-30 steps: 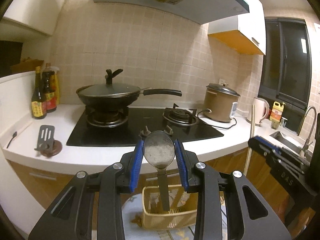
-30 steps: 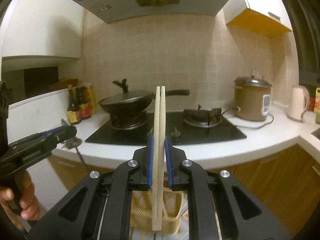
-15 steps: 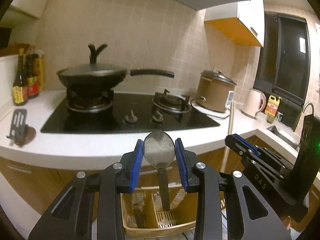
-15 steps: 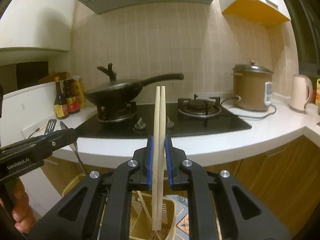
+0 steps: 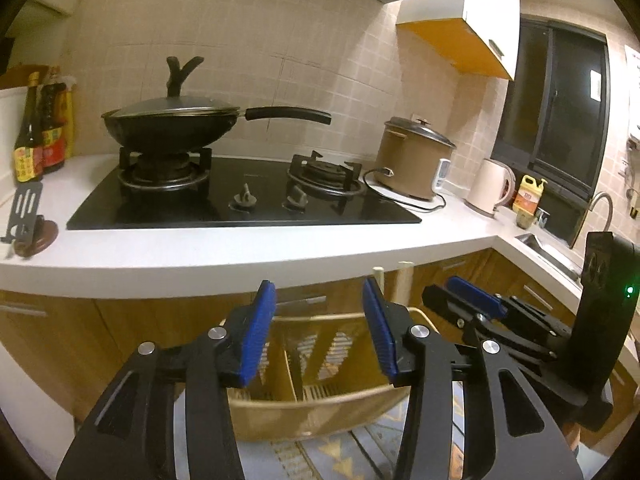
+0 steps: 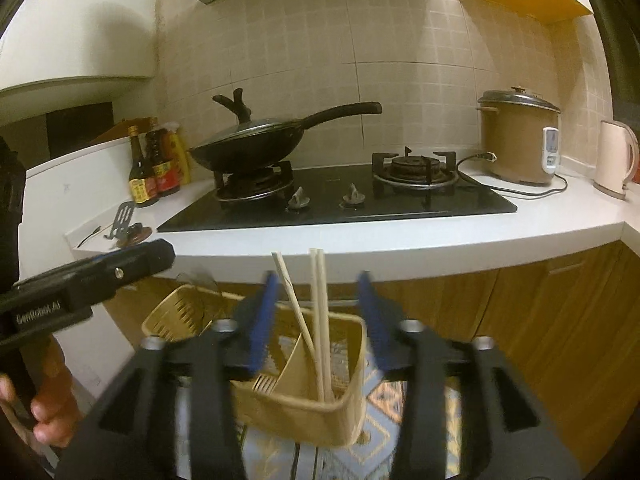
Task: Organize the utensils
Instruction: 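Open left over the caddy to drop the spoon while right releases the chopstick, then move both tools back down to the utensils on the table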
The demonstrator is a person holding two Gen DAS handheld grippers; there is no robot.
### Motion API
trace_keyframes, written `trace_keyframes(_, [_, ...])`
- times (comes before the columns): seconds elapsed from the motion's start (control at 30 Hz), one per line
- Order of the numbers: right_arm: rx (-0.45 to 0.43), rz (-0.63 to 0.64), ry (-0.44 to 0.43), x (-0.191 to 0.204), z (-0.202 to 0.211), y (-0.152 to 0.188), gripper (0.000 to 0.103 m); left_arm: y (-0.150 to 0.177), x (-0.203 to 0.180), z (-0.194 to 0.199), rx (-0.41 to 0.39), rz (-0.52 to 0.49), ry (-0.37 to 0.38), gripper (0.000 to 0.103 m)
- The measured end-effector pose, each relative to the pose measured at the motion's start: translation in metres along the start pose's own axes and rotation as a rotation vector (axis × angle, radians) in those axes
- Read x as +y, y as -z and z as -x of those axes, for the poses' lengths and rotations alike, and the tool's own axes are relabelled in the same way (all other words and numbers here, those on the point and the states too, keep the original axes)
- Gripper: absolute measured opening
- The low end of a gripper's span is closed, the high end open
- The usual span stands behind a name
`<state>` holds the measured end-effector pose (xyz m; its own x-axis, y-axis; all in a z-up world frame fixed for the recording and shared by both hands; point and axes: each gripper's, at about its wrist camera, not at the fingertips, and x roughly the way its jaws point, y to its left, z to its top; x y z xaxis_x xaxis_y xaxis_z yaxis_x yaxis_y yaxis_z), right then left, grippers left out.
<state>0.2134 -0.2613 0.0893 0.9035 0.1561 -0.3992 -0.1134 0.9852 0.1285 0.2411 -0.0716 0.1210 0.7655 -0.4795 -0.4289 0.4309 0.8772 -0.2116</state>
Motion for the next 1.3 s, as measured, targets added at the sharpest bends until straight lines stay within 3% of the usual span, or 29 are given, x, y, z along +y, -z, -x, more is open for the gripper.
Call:
trace_keyframes(0.37, [0.078, -0.039, -0.039, 0.008, 0.071, 0.008, 0.045, 0.013, -0.010, 0.080, -0.021, 0.018, 0.029, 0.046])
trace_keyframes(0.67, [0.162, -0.042, -0.053, 0.026, 0.103, 0.032, 0.048, 0.046, -0.007, 0.135, 0.008, 0.051, -0.011, 0.051])
trace_keyframes(1.07, [0.431, -0.063, -0.093, 0.041, 0.076, 0.110, 0.049, 0.138, 0.031, 0.125, 0.233, 0.181, -0.091, 0.050])
trace_keyframes(1.3, [0.608, 0.002, -0.137, 0.058, 0.050, 0.161, 0.049, 0.185, 0.044, 0.101, 0.392, 0.230, -0.101, 0.049])
